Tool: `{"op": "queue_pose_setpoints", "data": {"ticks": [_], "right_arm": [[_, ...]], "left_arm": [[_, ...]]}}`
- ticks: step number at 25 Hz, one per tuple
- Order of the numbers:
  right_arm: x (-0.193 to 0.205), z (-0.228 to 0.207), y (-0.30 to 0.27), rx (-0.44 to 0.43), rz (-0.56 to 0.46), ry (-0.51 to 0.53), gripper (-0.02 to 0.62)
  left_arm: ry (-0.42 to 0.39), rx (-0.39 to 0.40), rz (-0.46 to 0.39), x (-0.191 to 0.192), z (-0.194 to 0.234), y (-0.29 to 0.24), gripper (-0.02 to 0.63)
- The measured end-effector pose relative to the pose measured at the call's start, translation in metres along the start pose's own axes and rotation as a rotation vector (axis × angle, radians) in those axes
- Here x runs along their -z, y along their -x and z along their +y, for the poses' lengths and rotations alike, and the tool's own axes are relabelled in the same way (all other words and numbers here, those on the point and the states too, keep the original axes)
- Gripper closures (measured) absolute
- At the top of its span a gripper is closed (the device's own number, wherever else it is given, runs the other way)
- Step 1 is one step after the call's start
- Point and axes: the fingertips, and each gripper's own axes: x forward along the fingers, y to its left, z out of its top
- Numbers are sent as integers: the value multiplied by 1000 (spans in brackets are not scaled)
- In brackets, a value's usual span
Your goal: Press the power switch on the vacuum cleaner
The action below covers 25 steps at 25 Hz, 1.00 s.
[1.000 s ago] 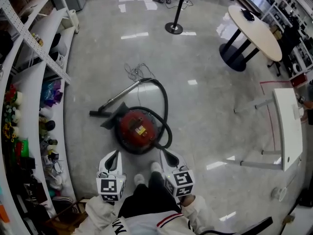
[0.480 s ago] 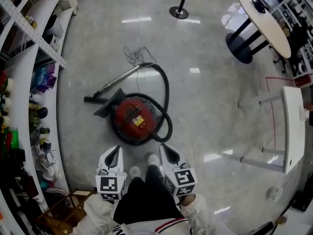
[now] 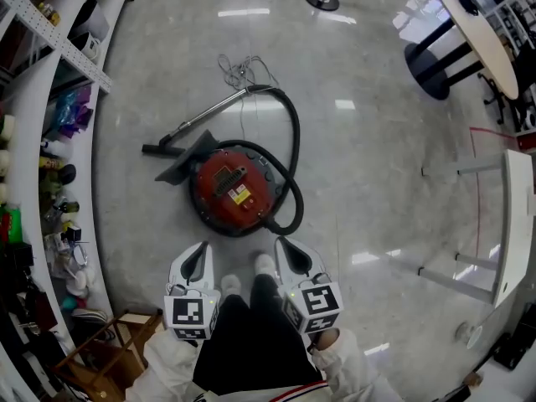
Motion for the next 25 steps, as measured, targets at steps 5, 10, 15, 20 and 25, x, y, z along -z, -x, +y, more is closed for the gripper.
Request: {"op": "queue_pose_setpoints", "data": {"ticks": [5, 10, 15, 20, 25], "right_arm": [[9, -5, -17, -17, 27, 1, 595], [13, -12, -32, -30, 48, 11, 595], [16, -19, -48, -41, 61, 23, 595], [26, -22, -62, -52, 94, 30, 595], [37, -21, -76, -64, 128, 47, 595]], "left_arm": [[14, 1, 21, 12, -2, -16, 606], [35, -6, 35, 24, -4, -32, 606], [51, -12, 33, 27, -3, -49, 606], [72, -27, 48, 38, 2, -61, 606], [92, -48, 66, 51, 10, -68, 606]]}}
